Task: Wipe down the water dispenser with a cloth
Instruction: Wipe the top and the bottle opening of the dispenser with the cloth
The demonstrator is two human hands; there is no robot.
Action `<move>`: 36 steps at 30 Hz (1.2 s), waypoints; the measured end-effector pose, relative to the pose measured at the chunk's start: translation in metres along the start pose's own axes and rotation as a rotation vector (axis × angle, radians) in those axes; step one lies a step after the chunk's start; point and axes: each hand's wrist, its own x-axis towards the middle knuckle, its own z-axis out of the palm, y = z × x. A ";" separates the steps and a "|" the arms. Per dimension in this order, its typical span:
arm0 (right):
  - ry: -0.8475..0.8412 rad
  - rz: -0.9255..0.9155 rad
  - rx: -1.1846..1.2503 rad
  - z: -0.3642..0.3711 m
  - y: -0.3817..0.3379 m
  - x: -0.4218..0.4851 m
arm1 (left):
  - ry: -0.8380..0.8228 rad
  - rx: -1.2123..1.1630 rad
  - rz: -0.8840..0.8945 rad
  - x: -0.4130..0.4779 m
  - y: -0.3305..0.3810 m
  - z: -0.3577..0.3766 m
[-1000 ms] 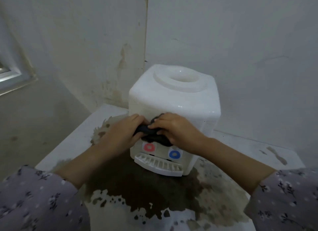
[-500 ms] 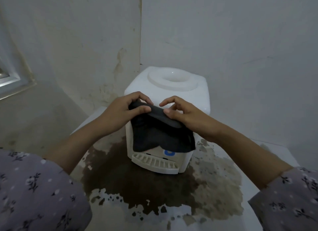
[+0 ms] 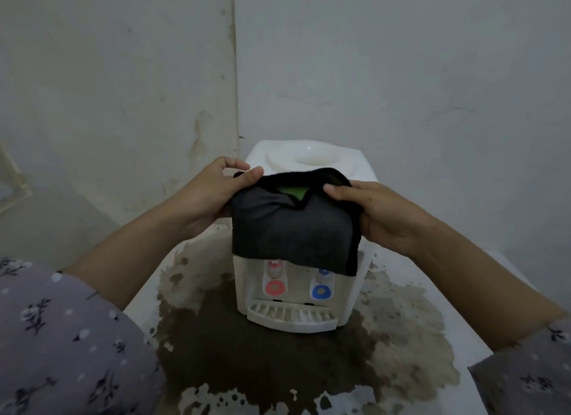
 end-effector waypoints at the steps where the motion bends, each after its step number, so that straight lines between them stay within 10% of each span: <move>1: 0.065 0.002 0.034 0.002 0.000 0.000 | -0.004 -0.003 -0.020 0.001 0.003 -0.003; 7: 0.153 0.008 0.049 0.009 -0.006 -0.003 | -0.146 0.123 -0.040 0.007 0.012 -0.016; 17: 0.091 -0.241 -1.078 0.034 -0.013 -0.013 | -0.399 0.785 0.224 -0.003 0.019 -0.013; 23: 0.121 -0.280 -1.007 0.027 -0.022 -0.013 | -0.391 0.612 0.269 0.002 0.025 -0.023; 36: 0.161 -0.203 -1.208 0.028 -0.033 -0.006 | -0.360 1.043 0.384 0.018 0.025 -0.012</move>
